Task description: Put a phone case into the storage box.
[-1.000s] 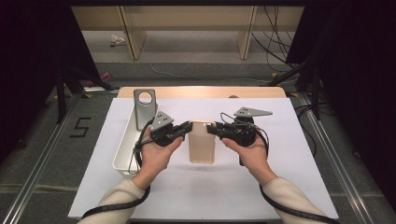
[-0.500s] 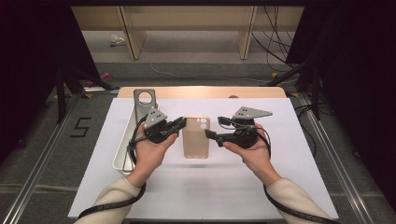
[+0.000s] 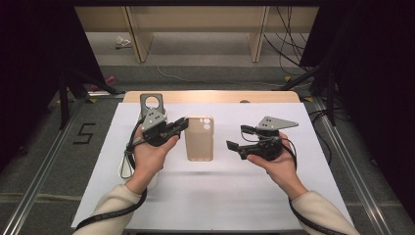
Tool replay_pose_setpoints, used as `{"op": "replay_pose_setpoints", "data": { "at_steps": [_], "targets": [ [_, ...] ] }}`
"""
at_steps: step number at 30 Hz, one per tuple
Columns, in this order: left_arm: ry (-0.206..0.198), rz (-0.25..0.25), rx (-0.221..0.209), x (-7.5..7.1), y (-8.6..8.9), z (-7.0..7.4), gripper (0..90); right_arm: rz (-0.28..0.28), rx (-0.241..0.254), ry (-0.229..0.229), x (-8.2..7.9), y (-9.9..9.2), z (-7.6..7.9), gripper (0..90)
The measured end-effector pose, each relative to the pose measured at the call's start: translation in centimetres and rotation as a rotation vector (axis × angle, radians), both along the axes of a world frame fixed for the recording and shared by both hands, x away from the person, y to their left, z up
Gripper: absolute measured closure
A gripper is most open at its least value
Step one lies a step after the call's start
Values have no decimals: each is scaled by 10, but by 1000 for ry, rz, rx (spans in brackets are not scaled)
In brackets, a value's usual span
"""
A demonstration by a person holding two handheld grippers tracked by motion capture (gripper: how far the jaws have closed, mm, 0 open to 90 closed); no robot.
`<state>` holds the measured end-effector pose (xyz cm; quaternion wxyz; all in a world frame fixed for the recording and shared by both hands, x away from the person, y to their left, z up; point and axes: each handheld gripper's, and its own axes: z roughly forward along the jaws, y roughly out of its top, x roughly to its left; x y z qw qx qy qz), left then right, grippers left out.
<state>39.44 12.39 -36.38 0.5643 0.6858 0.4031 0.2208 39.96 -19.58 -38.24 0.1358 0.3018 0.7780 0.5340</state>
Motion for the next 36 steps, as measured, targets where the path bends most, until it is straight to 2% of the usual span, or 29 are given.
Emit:
{"op": "replay_pose_setpoints", "data": {
  "at_steps": [2,6,11,18,31,36],
  "targets": [
    [-4,2,2,0,2,2,840,-5,-6,-1,-2,-3,-1,160],
    [-10,5,-1,0,5,5,840,-8,-25,-10,-7,-11,-4,158],
    [-21,1,-4,0,10,10,840,-21,-37,-1,-11,-21,-8,158],
    [-27,-8,1,1,19,16,840,-33,-39,11,-13,-30,-12,158],
    [-48,13,3,5,43,30,840,-50,-40,16,-19,-41,-14,158],
    [-55,7,-4,6,49,33,840,-56,-42,16,-20,-43,-15,158]
  ]
}}
